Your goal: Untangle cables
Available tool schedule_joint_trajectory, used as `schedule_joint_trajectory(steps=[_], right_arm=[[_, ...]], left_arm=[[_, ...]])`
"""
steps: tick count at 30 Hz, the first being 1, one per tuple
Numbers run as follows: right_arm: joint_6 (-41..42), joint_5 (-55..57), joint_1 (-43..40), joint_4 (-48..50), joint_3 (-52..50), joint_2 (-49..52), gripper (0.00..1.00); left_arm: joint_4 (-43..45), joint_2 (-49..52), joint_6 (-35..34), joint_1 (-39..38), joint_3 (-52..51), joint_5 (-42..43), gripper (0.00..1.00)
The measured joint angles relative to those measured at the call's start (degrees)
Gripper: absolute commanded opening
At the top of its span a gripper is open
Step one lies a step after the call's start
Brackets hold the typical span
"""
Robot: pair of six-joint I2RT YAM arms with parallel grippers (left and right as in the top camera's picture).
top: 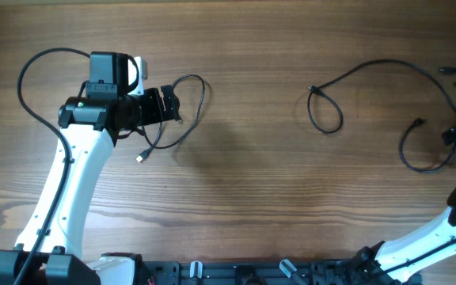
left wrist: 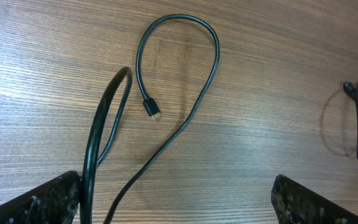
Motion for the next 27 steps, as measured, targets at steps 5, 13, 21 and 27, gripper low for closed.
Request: schedule_joint_trajectory(steps=[5,13,21,27], right_arm=[[-4.13,-4.09,-0.79,6.29,-0.2,0.0,0.72],[-15.3,-11.8,-0.74,16.04,-2.54,0.02,0.41],[-16.55,-14.38,-0.83,20.96,-10.27,-0.55,0.04],[-8.94,-20.98,-0.83,11.21,-10.27,-1.4,0.04]], left_arm=[[0.13,0.0,0.0,0.0,0.0,0.0,1.0],[0.11,0.0,0.0,0.0,0.0,0.02,1.0],[0.15,0.0,0.0,0.0,0.0,0.02,1.0],[1.29,0.0,0.0,0.0,0.0,0.02,1.0]])
